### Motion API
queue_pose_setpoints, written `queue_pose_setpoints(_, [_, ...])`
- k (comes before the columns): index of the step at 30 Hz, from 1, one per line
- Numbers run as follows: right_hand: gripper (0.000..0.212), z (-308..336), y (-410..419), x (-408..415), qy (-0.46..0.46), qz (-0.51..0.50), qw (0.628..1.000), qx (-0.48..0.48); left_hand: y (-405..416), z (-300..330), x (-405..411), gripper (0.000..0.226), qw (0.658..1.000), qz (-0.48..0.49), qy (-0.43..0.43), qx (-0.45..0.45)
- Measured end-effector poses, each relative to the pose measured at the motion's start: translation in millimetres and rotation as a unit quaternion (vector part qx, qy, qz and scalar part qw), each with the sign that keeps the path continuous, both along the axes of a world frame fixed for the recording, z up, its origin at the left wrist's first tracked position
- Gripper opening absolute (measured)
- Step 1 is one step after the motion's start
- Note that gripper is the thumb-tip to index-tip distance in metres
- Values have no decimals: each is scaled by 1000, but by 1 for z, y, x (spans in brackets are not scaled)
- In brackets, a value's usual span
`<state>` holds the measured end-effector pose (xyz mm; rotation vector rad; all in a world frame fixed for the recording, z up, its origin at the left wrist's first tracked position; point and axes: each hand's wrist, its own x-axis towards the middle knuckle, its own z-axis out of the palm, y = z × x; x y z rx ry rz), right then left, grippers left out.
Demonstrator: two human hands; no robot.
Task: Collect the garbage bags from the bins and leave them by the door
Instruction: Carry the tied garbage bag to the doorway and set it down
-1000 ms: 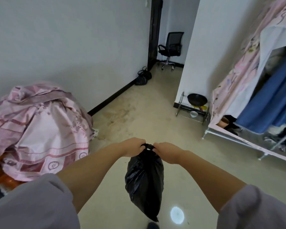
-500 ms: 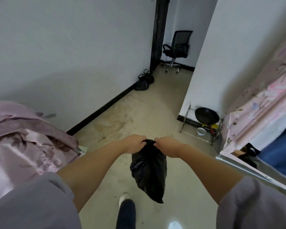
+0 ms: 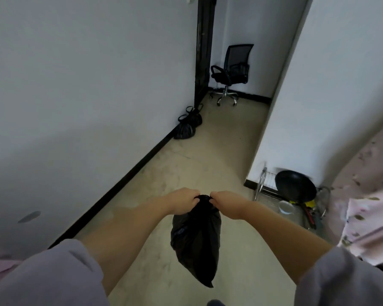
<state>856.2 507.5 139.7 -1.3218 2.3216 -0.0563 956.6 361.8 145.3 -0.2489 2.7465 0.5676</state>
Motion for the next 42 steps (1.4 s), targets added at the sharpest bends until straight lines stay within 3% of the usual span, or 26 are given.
queue_pose_setpoints(9, [20,-18,-134,-197,-10,35,999,5,-128,-21,-192,20,999,30,11,2])
queue_pose_setpoints(20, [25,-20,-279,-410,-36,55,997,38,-267,-37,-396,31,996,79,5,50])
queue_pose_setpoints(25, [26,-31,-367,-504,-36,40,998,27,-355,-51,-486,20,995,81,25,45])
queue_pose_setpoints(36, [22,-33,-525,-656,-82,1,997,-14,-525,-52,-651,30,995,71,-4,67])
queue_pose_setpoints(42, [26,-58,-614,-737,-101,14,994,-34,-602,-84,-724,28,988,138,26,68])
